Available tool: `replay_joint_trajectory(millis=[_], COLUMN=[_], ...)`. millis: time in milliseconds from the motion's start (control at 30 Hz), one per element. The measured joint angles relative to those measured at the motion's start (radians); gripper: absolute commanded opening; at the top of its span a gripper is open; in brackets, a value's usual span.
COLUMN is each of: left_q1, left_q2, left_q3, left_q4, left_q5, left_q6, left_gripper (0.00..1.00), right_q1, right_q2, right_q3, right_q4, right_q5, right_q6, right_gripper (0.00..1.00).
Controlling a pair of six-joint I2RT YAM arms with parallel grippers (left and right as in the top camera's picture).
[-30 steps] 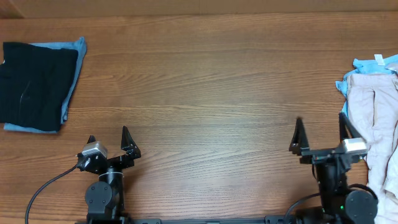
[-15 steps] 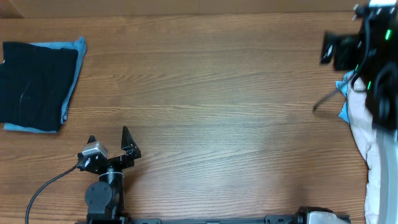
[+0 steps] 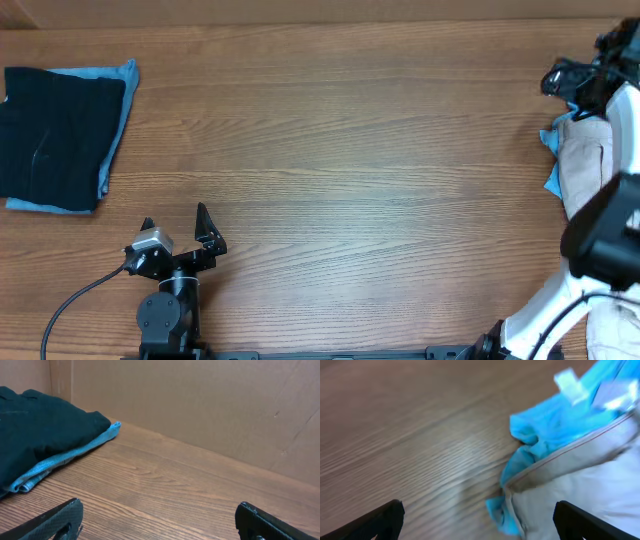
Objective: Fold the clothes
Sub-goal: 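Reach the right gripper to the beige shorts on the right and grasp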
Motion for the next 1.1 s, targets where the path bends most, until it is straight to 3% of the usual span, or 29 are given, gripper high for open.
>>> replay_joint_trajectory(millis=[200, 300, 333, 433, 667, 700, 767, 800, 833, 967, 1100], left_q1=[0.0, 0.0, 0.0, 0.0, 0.0, 0.0, 0.0, 0.0, 0.0, 0.0, 0.0], left_q2=[0.0, 0.0, 0.0, 0.0, 0.0, 0.0, 0.0, 0.0, 0.0, 0.0, 0.0], left_q3=[0.0, 0.0, 0.0, 0.0, 0.0, 0.0, 0.0, 0.0, 0.0, 0.0, 0.0], left_q4=[0.0, 0.0, 0.0, 0.0, 0.0, 0.0, 0.0, 0.0, 0.0, 0.0, 0.0], left_q5=[0.0, 0.0, 0.0, 0.0, 0.0, 0.0, 0.0, 0.0, 0.0, 0.0, 0.0], left_q6=[0.0, 0.0, 0.0, 0.0, 0.0, 0.0, 0.0, 0.0, 0.0, 0.0, 0.0], left_gripper=[1.0, 1.0, 1.0, 1.0, 1.0, 1.0, 1.0, 1.0, 1.0, 1.0, 1.0], right_q1=[-0.017, -0.017, -0.017, -0.019, -0.023, -0.023, -0.023, -0.023, -0.02, -0.019, -0.019], right_q2=[0.148, 0.182, 0.188, 0.199, 0.199, 0.199, 0.195, 0.19, 0.188, 0.186, 0.186], right_q3=[0.0, 0.0, 0.0, 0.0, 0.068, 0.088, 0.11, 0.113, 0.116, 0.12, 0.12], right_q4=[0.074, 0.09, 0.093, 0.109, 0.031, 0.005, -0.043, -0.081, -0.122, -0.219, -0.233], right_q5=[0.053, 0.1, 0.105, 0.132, 0.149, 0.15, 0.149, 0.149, 0.148, 0.149, 0.148], right_q6=[0.086, 0.126, 0.136, 0.149, 0.162, 0.163, 0.163, 0.167, 0.166, 0.163, 0.165], right_gripper=[0.91, 0.52, 0.31, 0.04, 0.04, 0.11, 0.35, 0.67, 0.75, 1.0, 1.0])
